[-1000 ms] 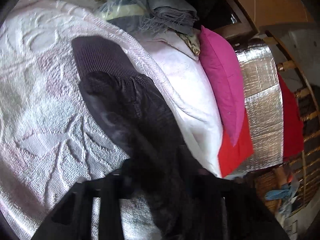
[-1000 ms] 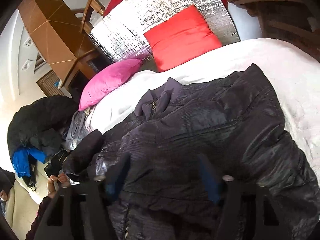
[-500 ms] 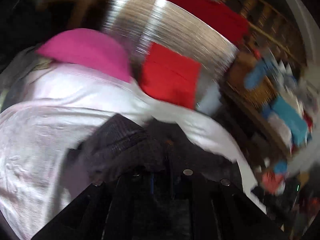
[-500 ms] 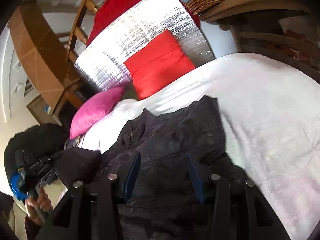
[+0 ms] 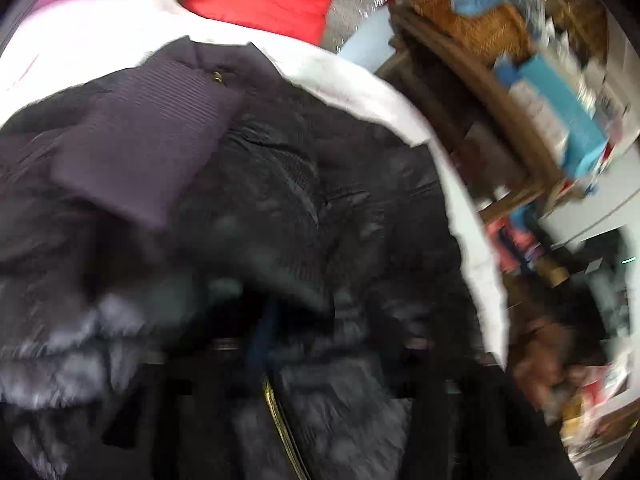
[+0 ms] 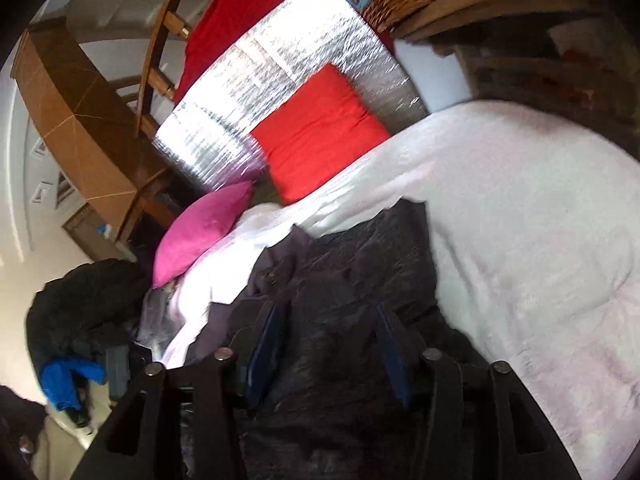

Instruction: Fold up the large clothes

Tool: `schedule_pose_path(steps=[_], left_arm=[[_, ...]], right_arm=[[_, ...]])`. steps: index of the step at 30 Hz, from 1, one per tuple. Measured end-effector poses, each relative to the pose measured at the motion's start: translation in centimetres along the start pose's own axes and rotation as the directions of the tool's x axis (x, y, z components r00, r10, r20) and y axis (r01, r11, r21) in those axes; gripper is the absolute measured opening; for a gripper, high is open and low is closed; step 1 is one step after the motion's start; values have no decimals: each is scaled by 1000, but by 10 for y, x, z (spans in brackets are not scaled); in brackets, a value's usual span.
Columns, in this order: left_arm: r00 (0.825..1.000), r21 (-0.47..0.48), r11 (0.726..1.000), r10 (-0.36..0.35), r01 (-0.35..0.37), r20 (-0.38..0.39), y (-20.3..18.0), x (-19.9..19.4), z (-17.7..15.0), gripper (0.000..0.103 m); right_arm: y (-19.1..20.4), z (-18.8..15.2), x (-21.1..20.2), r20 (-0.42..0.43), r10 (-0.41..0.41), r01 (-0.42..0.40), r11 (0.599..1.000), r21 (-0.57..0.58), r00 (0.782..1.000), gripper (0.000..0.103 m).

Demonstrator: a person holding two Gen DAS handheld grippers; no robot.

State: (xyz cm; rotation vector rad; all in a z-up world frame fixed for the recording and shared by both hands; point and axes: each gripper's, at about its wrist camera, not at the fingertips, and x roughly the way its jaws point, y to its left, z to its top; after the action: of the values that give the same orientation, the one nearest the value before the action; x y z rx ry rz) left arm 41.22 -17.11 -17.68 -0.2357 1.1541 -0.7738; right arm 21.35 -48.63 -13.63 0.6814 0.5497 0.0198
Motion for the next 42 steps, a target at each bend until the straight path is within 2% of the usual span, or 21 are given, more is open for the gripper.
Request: schedule_pose_path(steps=[2, 5, 6, 7, 9, 11, 13, 16, 19, 23, 26, 28, 29, 30, 32, 35, 37, 39, 41, 42], left_arm=[[996, 14, 1000, 25, -26, 83, -1, -36, -11, 73], [984, -5, 1000, 4, -3, 177, 15, -81, -16, 76], [979, -27, 999, 34, -29, 201, 23, -91, -19, 77], [970, -62, 994, 98, -87, 223, 37, -100, -17, 77], [941, -141, 972, 220, -189, 257, 61, -112, -20, 77], [918, -221, 936, 323, -273, 230, 88, -110, -21, 77], [911, -264, 910, 372, -320, 179, 110, -100, -25, 76], [889, -213, 891, 435, -401, 144, 112, -86, -25, 76], [876, -154, 880, 468, -450, 117, 109, -76, -25, 76], [886, -147, 888, 452, -436, 104, 113, -77, -23, 76], [907, -189, 903, 409, -386, 104, 124, -76, -14, 76], [916, -206, 909, 389, -363, 103, 129, -76, -13, 76], [917, -207, 910, 386, -360, 101, 131, -74, -14, 76], [918, -206, 911, 383, -358, 99, 131, -74, -17, 76], [918, -201, 911, 385, -361, 95, 130, -72, -17, 76], [916, -195, 909, 390, -368, 92, 129, -70, -17, 76], [917, -192, 910, 388, -366, 92, 129, -70, -17, 76], [920, -195, 913, 381, -358, 94, 128, -69, -17, 76], [916, -190, 910, 390, -369, 89, 127, -68, -17, 76], [914, -187, 908, 397, -376, 87, 127, -68, -18, 76]], right_arm=[[6, -2, 3, -17, 9, -9, 1000, -19, 1000, 63], [23, -10, 11, -55, 21, -25, 997, -70, 998, 71], [32, -14, 15, -72, 28, -35, 995, -97, 997, 72], [38, -19, 17, -86, 34, -44, 992, -122, 996, 72], [60, -32, 27, -125, 30, -54, 978, -200, 992, 72], [80, -46, 38, -162, 13, -59, 959, -278, 987, 72], [100, -61, 49, -189, -12, -58, 930, -362, 982, 72], [127, -79, 65, -185, -74, -29, 865, -500, 980, 72], [145, -87, 84, -196, -111, -16, 834, -552, 974, 72], [167, -98, 119, -215, -194, 9, 762, -647, 957, 72], [174, -107, 154, -243, -284, 36, 714, -699, 928, 72], [174, -108, 172, -195, -350, 101, 673, -732, 916, 72], [173, -106, 178, -166, -367, 135, 668, -732, 915, 72], [171, -102, 180, -163, -362, 141, 680, -719, 918, 72], [157, -85, 177, -131, -352, 196, 751, -630, 927, 72], [114, -54, 143, -91, -251, 202, 909, -365, 964, 72], [76, -43, 118, -61, -187, 174, 969, -174, 980, 72], [34, -41, 99, -75, -109, 110, 994, 10, 991, 72], [12, -45, 90, -102, -60, 69, 993, 91, 993, 72], [7, -48, 86, -104, -49, 59, 994, 95, 993, 72]])
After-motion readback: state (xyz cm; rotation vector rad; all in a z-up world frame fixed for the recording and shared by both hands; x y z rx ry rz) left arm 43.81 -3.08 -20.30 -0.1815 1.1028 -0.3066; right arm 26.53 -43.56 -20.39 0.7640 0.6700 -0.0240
